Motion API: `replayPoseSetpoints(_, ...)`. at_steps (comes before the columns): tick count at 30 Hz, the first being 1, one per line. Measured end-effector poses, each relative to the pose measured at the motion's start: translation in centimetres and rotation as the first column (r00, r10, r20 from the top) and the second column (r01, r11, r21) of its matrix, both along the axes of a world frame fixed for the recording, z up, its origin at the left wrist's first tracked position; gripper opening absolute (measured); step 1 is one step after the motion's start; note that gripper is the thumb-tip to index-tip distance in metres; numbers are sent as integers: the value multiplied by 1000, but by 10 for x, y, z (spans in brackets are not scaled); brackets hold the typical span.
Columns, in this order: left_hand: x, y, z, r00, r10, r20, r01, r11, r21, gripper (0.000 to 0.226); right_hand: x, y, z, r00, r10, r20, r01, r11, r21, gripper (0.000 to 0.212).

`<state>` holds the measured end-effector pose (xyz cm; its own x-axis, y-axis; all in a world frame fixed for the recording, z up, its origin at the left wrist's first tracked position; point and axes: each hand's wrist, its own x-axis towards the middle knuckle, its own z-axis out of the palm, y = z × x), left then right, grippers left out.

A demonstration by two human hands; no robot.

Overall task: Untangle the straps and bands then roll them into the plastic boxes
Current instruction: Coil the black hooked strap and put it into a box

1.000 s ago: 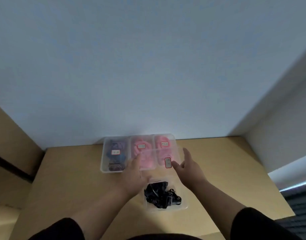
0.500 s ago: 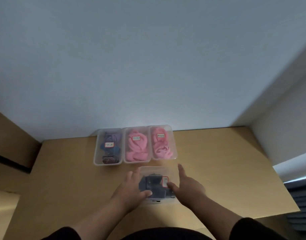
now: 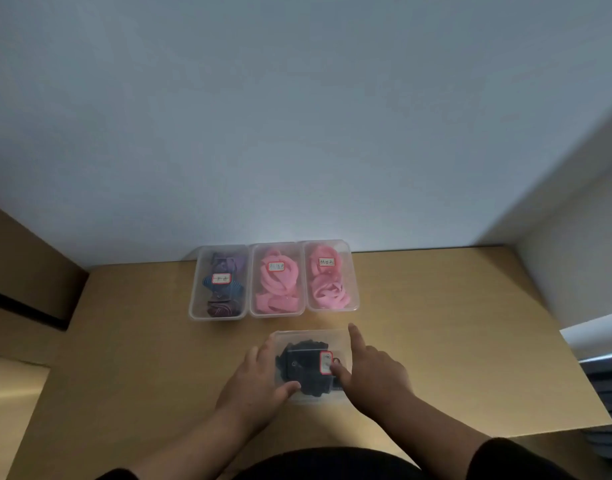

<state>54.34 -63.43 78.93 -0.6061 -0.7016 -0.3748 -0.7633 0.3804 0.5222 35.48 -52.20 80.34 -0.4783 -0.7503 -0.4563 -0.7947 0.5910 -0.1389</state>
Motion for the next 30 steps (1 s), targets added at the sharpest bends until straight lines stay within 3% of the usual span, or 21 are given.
replayPoseSetpoints(5,2,-2,-1,996,-67,53,71,994,-77,95,0,0,-2,994,95,-50,-92,994,60,77)
replayPoseSetpoints(11,-3,-3,-3,947,-256,195,299,922,-245,97,5,-3,-12,934,345,-89,-349,937,-26,66)
replayPoseSetpoints(14,-7,-2,-4,914,-344,215,387,899,-203,96,6,-5,-16,919,382,-97,-387,921,-37,74)
replayPoseSetpoints(25,-13,-4,-9,886,-379,267,429,889,-159,97,8,9,-45,923,384,-25,-384,923,-11,107)
replayPoseSetpoints(28,-7,-3,-23,895,-391,215,439,857,-270,93,9,11,-47,919,393,-39,-394,919,-25,110)
replayPoseSetpoints(30,-2,2,-31,880,-419,224,465,855,-227,92,9,15,-49,916,397,-59,-398,917,-25,114)
